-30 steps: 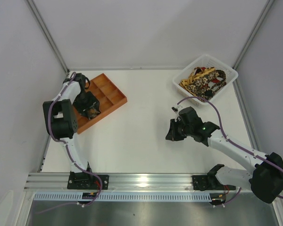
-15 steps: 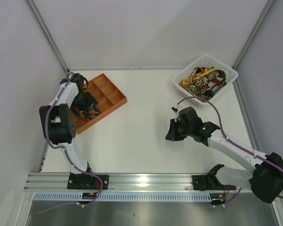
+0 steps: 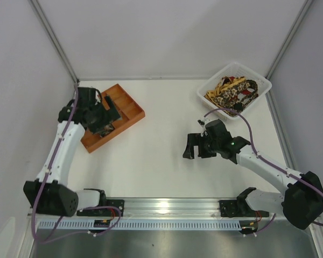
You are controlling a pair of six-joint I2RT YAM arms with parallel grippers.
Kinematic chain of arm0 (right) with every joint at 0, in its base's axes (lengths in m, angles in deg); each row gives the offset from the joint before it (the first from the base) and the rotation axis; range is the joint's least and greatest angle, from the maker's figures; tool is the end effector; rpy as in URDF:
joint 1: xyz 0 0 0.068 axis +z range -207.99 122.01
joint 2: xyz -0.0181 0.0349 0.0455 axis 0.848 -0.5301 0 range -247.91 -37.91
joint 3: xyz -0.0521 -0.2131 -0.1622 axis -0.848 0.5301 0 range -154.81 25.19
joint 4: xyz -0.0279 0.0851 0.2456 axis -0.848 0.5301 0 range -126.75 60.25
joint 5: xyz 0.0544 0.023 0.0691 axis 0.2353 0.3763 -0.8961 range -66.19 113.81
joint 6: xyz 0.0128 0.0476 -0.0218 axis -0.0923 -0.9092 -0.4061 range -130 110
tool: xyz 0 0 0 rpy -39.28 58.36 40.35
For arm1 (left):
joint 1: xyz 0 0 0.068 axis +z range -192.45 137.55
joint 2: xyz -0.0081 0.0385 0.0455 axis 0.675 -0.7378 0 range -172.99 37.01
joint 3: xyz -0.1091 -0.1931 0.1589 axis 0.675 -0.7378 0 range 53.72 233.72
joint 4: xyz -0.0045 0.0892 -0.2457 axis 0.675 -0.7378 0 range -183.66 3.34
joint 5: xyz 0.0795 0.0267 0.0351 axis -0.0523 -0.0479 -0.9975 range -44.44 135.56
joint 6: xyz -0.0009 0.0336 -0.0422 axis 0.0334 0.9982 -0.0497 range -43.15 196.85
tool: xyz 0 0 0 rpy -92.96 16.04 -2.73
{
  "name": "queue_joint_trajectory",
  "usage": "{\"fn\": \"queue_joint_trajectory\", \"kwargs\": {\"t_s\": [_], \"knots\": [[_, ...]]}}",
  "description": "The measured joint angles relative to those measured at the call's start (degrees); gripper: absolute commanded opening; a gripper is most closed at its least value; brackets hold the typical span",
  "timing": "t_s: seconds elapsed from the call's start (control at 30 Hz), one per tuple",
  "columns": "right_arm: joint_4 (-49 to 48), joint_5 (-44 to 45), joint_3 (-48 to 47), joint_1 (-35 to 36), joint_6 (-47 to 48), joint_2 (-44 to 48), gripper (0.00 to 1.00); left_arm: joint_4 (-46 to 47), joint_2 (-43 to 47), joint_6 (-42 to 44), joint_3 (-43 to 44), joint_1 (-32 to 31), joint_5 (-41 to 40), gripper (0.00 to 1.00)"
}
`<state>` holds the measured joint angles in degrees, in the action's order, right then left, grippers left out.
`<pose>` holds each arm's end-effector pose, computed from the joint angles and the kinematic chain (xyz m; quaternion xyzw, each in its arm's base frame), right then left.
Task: Roll the ties
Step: Place the rolled tie into the container
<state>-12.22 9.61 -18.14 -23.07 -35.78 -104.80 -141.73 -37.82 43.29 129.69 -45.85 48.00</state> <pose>0.1897 0.1430 0.2326 -0.1179 0.9202 0.2789 0.2479 0.2585 -0.0170 0.3446 -0.2410 0.9196 -0.1173 0.2872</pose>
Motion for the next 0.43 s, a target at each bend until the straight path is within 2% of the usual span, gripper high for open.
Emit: {"fn": "queue_joint_trajectory", "kwargs": {"t_s": [0.1, 0.23, 0.43], "knots": [[-0.5, -0.1, -0.2, -0.6, 0.0, -1.5, 1.00, 3.8, 7.6, -0.6, -8.1, -5.1, 3.0, 1.00], [-2.7, -0.4, -0.2, -1.6, -0.3, -3.9, 0.99, 10.6, 16.7, -2.5, -20.7, -8.4, 7.5, 1.00], [-10.8, -4.0, 1.5, -6.1, -2.8, -7.0, 1.00, 21.2, 22.3, -5.5, -32.3, -12.8, 15.0, 1.00]]}}
